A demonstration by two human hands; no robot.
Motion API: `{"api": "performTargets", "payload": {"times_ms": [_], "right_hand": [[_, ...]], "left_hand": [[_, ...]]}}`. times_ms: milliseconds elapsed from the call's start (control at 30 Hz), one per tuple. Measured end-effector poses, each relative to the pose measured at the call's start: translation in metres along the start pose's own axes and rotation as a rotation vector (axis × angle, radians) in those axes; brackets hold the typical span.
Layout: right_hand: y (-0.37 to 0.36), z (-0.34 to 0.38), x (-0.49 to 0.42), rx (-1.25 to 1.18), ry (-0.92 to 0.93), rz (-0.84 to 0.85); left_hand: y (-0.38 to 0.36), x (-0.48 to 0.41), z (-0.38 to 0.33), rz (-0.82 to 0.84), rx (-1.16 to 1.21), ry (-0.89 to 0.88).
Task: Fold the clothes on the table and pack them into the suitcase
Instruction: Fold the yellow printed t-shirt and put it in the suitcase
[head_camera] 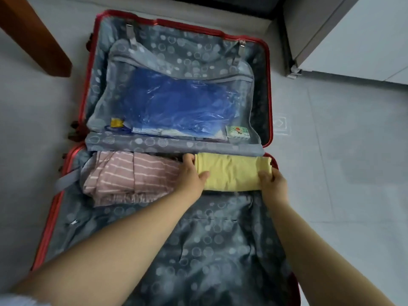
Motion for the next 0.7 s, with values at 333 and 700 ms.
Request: {"api": "performTargets", "payload": {"times_ms": [333, 700], "right_hand": [[-0.129, -0.032, -0.025, 0.799, 0.394, 0.272], [-0.018, 0.04, 0.099, 0.927, 0.308, 0.442]], "left_hand": [[-0.041, -0.047, 0.083, 0.266, -1.1, -0.287], [0.06, 0.074, -0.017, 0.413, -1.033, -0.144]]}}
Point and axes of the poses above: each hand's wrist, its own x-axis away from the middle knuckle, its own y-axis out of the back of the hand, z = x × y, the point moved 1 cm from there along -x, towards the middle knuckle, and after that the axes turned 15 degrees about x, right-handed, at the moved point
